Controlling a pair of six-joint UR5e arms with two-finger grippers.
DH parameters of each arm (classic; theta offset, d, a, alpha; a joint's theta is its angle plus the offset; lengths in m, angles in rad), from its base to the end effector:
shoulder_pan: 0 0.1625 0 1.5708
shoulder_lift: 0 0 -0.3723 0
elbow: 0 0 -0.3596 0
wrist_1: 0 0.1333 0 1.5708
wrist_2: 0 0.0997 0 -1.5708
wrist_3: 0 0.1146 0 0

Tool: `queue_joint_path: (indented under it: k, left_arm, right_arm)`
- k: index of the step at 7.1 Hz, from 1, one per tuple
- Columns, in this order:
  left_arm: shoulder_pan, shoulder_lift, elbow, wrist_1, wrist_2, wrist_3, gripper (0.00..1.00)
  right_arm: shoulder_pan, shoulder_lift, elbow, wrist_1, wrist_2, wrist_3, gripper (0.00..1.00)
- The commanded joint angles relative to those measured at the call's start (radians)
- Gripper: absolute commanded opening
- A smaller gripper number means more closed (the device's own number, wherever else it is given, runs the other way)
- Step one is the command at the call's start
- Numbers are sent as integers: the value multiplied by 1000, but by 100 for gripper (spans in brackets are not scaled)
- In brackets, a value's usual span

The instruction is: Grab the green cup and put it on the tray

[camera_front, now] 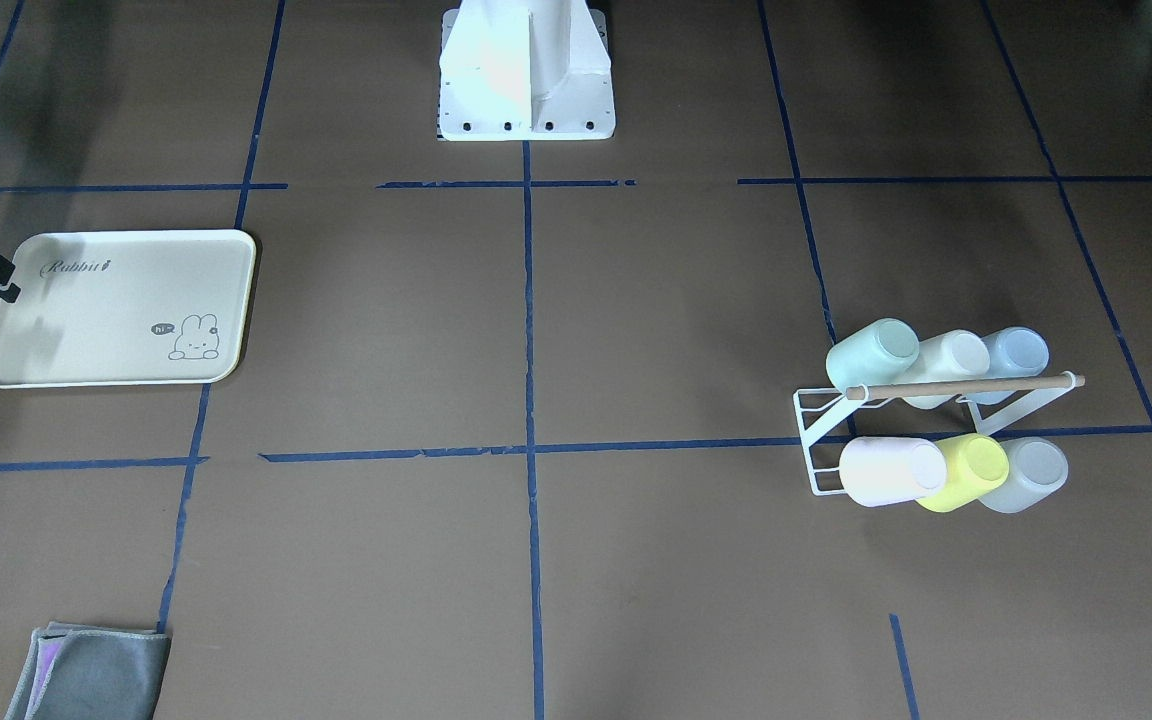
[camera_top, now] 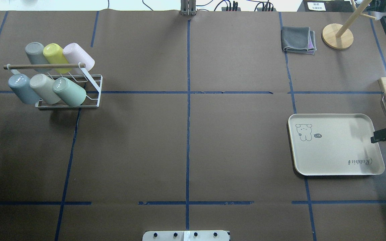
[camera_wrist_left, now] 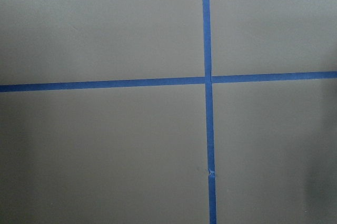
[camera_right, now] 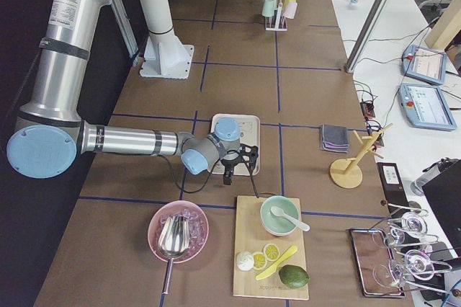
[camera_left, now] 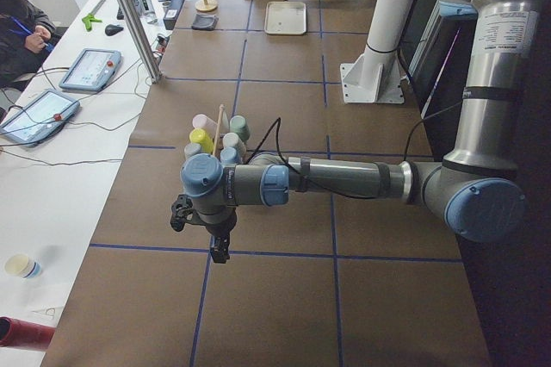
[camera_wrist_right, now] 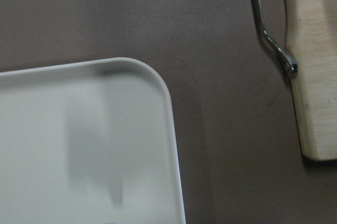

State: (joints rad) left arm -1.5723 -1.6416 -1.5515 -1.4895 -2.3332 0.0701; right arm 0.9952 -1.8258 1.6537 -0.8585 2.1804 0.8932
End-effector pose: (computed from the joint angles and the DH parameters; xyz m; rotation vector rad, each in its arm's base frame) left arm -0.0549 -0.4826 0.6012 -0.0010 0.7630 0.0539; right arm -0.1578 -0.3675 0.6136 -0.0101 -0.7916 0.1362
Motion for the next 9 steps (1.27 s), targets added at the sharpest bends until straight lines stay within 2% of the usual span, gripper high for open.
queue_joint_path:
  k: [1, 3, 4, 5, 7, 8, 9]
  left_arm:
    - [0, 0, -4, 0, 0, 0, 100]
    - [0, 0, -19, 0, 0, -1, 100]
    - [0, 3, -27, 0, 0, -1, 100]
    - [0, 3, -28, 0, 0, -1, 100]
    - [0, 3, -35, 0, 0, -1, 100]
    - [0, 2, -35, 0, 2, -1, 100]
    - [0, 3, -41, 0, 2, -3, 100]
  right_arm:
    - [-20, 22, -22, 3, 2, 1, 99]
    - [-21, 42, -49, 3, 6, 0, 98]
    - [-23, 48, -61, 4, 10, -3, 92]
    - [-23, 49, -60, 4, 13, 0, 80]
    - [-21, 48, -60, 4, 15, -2, 47]
    - [-20, 46, -60, 4, 15, -4, 37]
    - [-20, 46, -58, 4, 15, -7, 32]
